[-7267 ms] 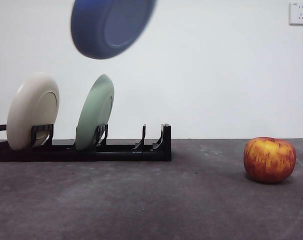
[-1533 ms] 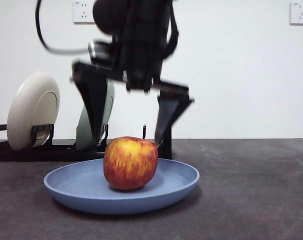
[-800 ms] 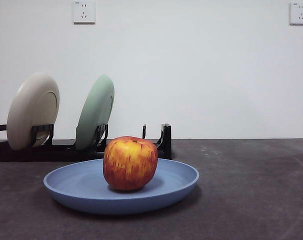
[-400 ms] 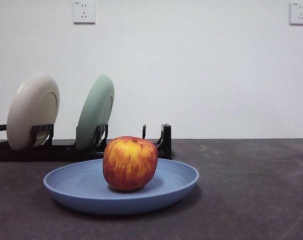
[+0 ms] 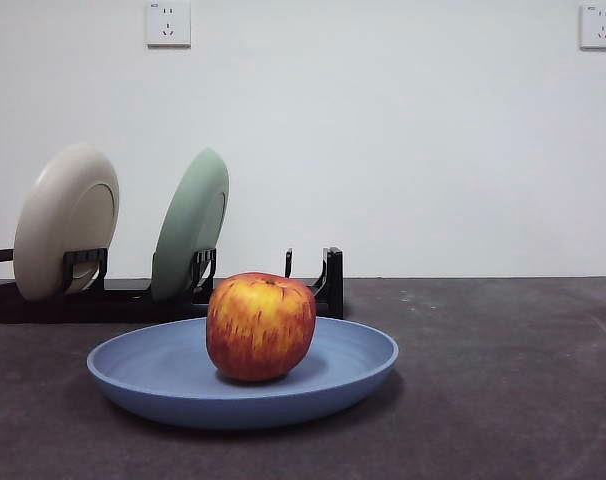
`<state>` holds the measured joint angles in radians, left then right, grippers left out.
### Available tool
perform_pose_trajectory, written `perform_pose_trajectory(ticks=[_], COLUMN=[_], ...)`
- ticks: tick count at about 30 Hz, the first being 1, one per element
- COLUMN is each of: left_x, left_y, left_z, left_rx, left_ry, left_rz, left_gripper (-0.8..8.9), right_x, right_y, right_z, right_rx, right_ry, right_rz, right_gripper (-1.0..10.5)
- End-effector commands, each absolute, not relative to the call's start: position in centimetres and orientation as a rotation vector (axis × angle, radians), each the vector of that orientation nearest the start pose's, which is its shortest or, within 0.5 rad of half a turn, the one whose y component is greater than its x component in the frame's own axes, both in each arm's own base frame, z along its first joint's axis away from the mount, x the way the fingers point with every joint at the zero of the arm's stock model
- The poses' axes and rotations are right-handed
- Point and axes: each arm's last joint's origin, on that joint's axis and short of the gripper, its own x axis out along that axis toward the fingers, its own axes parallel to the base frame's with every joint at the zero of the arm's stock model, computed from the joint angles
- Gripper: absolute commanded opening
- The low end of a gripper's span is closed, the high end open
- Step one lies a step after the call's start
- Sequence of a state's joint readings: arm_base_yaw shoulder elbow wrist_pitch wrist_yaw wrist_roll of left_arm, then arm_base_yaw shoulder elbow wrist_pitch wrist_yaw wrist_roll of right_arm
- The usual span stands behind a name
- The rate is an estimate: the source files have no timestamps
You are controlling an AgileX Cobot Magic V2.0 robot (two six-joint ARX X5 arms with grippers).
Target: Take the blue plate from the plate rack,put the plate on the table,take the apple from the table,put the apple in the plate
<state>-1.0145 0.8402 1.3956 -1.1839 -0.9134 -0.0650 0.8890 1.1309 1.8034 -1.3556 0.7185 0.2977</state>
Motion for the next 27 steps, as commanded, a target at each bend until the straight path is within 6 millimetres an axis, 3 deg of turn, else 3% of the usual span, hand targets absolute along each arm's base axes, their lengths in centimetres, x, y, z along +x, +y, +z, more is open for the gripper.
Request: perform_pose_trajectory(ticks=[1, 5, 8, 16, 22, 27], left_x=[7.0, 7.7, 8.9, 12.0, 11.6, 10.7], left_y=[-6.8, -6.1, -5.4, -2.4, -1.2, -1.1], left_z=[43.1, 42.8, 40.8, 29.3, 21.2, 16.8], left_rx=[0.448, 0.537, 0.414, 0.19, 0.126, 0.121], left_ry=[0.368, 0.39, 0.425, 0.269, 0.19, 0.203], left_rz=[-0.079, 0.026, 0.094, -0.096, -0.224, -0.215], left_gripper=[-0.04, -0.01, -0.01, -0.01, -0.01, -0.01], right_x=[9.9, 10.0, 10.0, 10.2, 10.2, 10.3], right_y=[9.2, 9.3, 9.3, 9.5, 9.5, 9.7], right_z=[48.1, 48.1, 48.1, 48.0, 48.0, 47.9], right_rx=[-0.215, -0.219, -0.22, -0.224, -0.225, -0.229], right_ry=[0.512, 0.515, 0.516, 0.52, 0.52, 0.524], right_rz=[0.079, 0.078, 0.078, 0.077, 0.077, 0.076], right_gripper=[0.0, 0.0, 0.0, 0.0, 0.0, 0.0])
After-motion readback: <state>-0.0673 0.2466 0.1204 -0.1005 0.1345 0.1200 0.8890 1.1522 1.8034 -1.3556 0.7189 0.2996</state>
